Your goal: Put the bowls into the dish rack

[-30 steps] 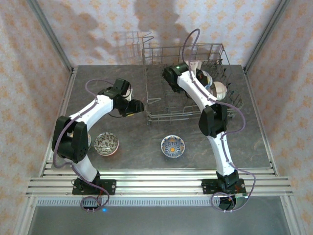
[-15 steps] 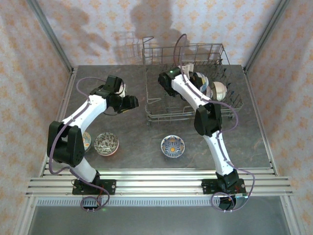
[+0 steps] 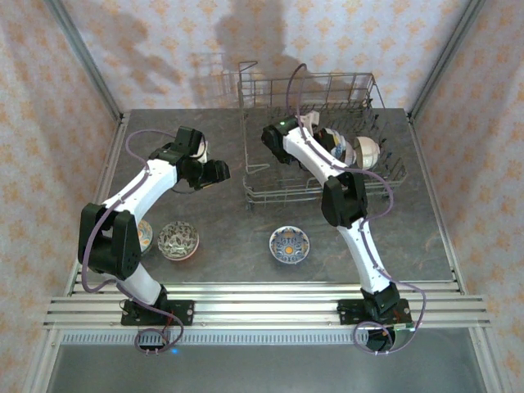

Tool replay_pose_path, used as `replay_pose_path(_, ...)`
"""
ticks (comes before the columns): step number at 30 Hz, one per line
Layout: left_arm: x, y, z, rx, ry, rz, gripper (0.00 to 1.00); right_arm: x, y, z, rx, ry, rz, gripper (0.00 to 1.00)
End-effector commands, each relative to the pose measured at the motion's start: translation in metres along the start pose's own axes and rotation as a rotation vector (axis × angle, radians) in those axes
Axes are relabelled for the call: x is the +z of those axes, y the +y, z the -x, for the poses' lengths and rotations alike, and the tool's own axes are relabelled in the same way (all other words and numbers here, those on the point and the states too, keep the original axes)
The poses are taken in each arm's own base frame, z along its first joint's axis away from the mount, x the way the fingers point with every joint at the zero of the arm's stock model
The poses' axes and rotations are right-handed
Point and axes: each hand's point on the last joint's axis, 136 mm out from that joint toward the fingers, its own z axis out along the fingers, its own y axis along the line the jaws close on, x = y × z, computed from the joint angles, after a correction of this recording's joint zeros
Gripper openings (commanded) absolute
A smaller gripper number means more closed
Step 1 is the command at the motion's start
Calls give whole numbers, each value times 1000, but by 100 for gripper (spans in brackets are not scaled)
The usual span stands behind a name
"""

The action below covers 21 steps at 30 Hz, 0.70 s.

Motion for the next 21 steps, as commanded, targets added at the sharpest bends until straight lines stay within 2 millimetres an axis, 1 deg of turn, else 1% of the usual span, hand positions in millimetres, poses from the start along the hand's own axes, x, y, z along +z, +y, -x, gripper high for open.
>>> replay_pose_path(1,-10,0,5,-3,-43,-2,60,-5,4,-21,-160,73,16,9)
replay_pose_path(3,-11,0,5,-5,-44,-1,60,-5,9,-21,-171,78,24,13)
replay_pose_path(5,-11,0,5,-4,-45,-3,60,-5,14,-21,-178,88,38,14)
replay_pose_path(6,-11,-1,5,-4,-45,-4,60,-5,18,-22,-182,94,44,17)
replay_pose_path(11,-13,0,5,-6,-53,-3,60,-3,33,-26,-179,123,89,18)
replay_pose_path(16,-13,1,3,-13,-51,-5,60,1,37,-29,-171,153,111,19)
replay_pose_path(17,-13,1,2,-15,-50,-4,60,1,34,-28,-167,156,111,21)
replay_pose_path(20,-14,1,1,-18,-48,-2,60,-2,22,-22,-137,149,119,40)
replay_pose_path(21,-15,2,0,-20,-47,-1,60,-4,18,-20,-126,144,128,48)
